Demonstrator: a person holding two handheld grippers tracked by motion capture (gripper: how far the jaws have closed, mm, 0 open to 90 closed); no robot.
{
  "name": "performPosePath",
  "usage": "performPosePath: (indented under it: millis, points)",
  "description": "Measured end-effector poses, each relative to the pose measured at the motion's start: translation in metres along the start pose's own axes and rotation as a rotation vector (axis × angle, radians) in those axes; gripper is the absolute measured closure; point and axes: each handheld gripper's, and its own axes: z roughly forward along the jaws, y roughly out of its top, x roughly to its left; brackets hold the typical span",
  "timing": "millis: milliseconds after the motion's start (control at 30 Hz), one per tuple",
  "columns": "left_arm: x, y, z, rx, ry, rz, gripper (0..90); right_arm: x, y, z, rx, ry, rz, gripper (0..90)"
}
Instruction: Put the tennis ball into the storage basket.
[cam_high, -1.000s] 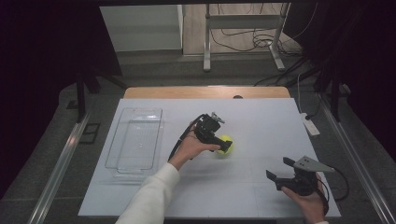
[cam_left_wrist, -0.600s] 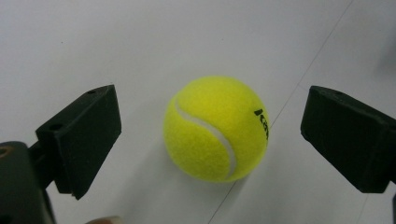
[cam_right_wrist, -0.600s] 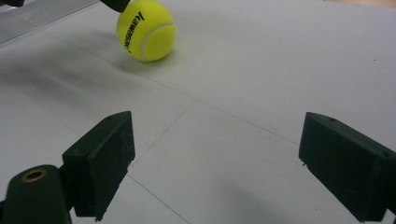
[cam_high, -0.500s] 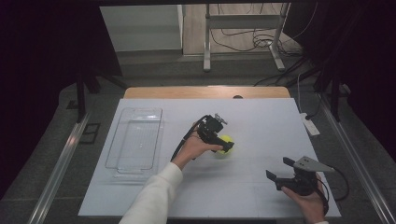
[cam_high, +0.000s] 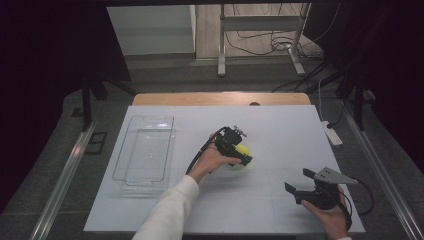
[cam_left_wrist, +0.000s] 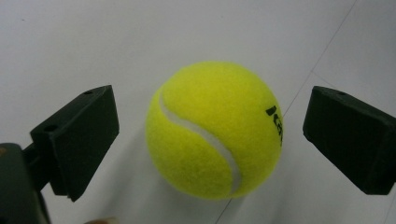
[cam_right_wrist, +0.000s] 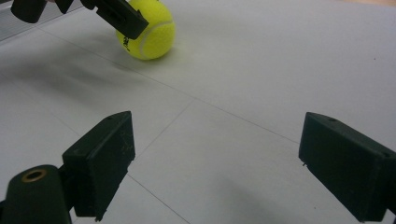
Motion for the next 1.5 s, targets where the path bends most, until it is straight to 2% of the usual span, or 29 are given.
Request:
performPosePath:
  millis: [267,467,767,1000,1500]
  points:
    - [-0.001,-0.004,0.008,0.023,-0.016,-0.008,5.0,0.0,0.0,0.0,0.002,-0.001,-0.001,11.1]
    - [-0.001,-0.006,0.01,0.028,-0.008,-0.01,7.2,0.0,0.0,0.0,0.001,-0.003,0.0,11.1]
    - [-0.005,-0.007,0.009,0.009,0.039,-0.003,25.7,0.0,0.0,0.0,0.001,-0.004,0.0,11.1]
    - [-0.006,-0.007,0.007,0.014,0.054,0.021,26.8,-0.001,0.0,-0.001,0.001,-0.005,0.0,11.1]
    - [-0.01,-0.006,-0.014,-0.045,0.048,0.039,27.1,-0.001,0.0,-0.001,0.001,-0.006,0.0,11.2]
